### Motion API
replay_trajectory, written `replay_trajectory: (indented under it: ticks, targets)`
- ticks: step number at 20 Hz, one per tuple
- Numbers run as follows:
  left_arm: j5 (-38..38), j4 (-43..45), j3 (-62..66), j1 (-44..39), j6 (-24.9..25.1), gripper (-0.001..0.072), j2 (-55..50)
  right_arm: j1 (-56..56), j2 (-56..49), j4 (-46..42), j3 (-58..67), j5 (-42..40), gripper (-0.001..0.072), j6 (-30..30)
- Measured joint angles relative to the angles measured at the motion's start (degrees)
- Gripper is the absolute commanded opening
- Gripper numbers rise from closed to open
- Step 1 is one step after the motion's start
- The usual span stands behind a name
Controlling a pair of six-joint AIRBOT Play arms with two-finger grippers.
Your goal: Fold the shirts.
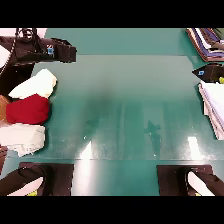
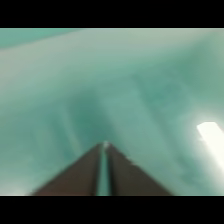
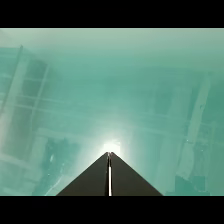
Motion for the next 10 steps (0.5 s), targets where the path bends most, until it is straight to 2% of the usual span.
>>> replay_trajectory:
  ticks: [1,5,10]
  targets:
    - [0.2,2.8,0.0,0.1,0.0,0.0691,-0.4,0.0,0.0,0.0,0.0,0.0,0.0018,0.0]
    - [-1.2,17.6,-0.2,4.0,-4.5,0.0691,-5.7,0.0,0.0,0.1,0.0,0.0,0.0019,0.0]
    - [-2.4,24.1,-1.7,14.6,-9.5,0.0691,-17.9,0.0,0.0,0.4,0.0,0.1,0.0019,0.0]
